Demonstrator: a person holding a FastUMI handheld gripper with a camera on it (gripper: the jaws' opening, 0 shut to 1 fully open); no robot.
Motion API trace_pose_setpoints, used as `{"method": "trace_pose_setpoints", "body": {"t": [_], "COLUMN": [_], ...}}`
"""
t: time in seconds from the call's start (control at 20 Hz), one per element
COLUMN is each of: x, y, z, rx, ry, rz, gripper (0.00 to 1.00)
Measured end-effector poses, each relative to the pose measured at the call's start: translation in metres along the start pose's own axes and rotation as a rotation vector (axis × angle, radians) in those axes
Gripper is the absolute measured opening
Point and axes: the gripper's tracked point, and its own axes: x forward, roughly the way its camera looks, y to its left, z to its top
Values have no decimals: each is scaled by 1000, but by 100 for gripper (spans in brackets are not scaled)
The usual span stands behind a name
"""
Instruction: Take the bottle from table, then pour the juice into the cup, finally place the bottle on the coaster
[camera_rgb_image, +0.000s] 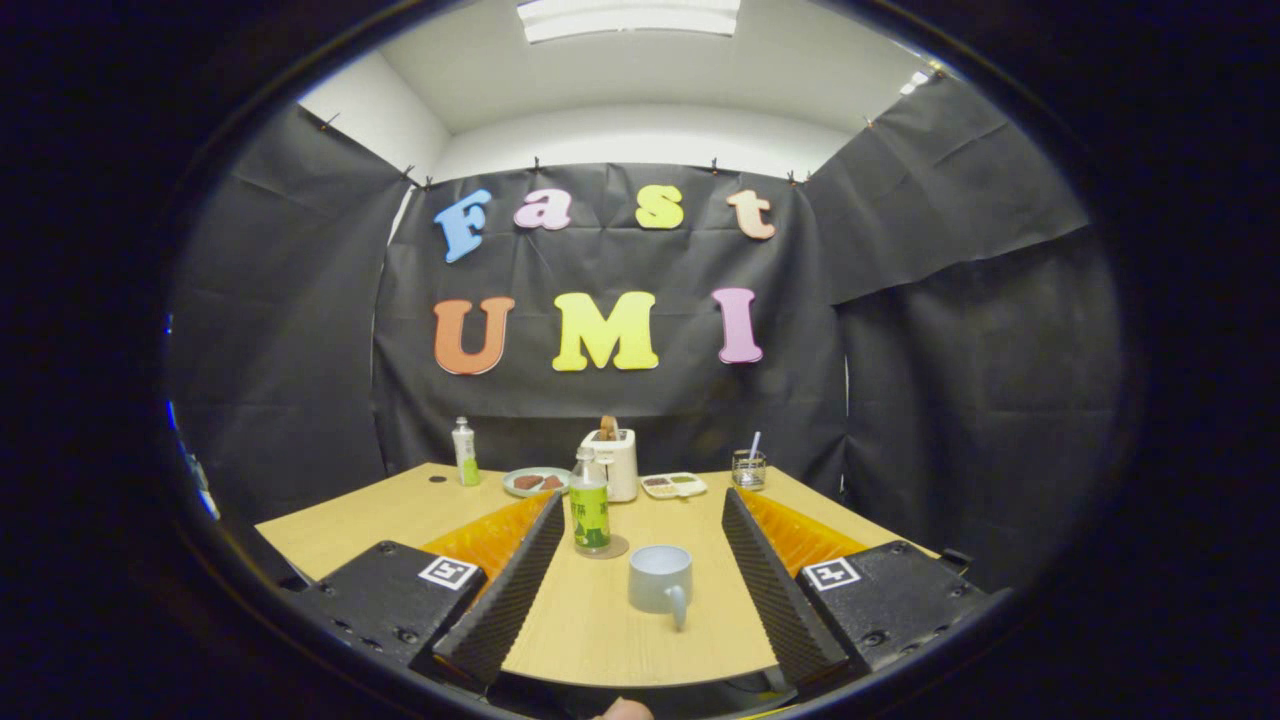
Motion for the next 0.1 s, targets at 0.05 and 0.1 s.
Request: {"method": "trace_pose_setpoints", "body": {"t": [0.05, 0.1], "x": [-1, -2], "y": [0, -2], "z": [2, 2], "rx": [-3, -11], "ry": [1, -2], "rz": [-7, -13], "gripper": [100, 100]}}
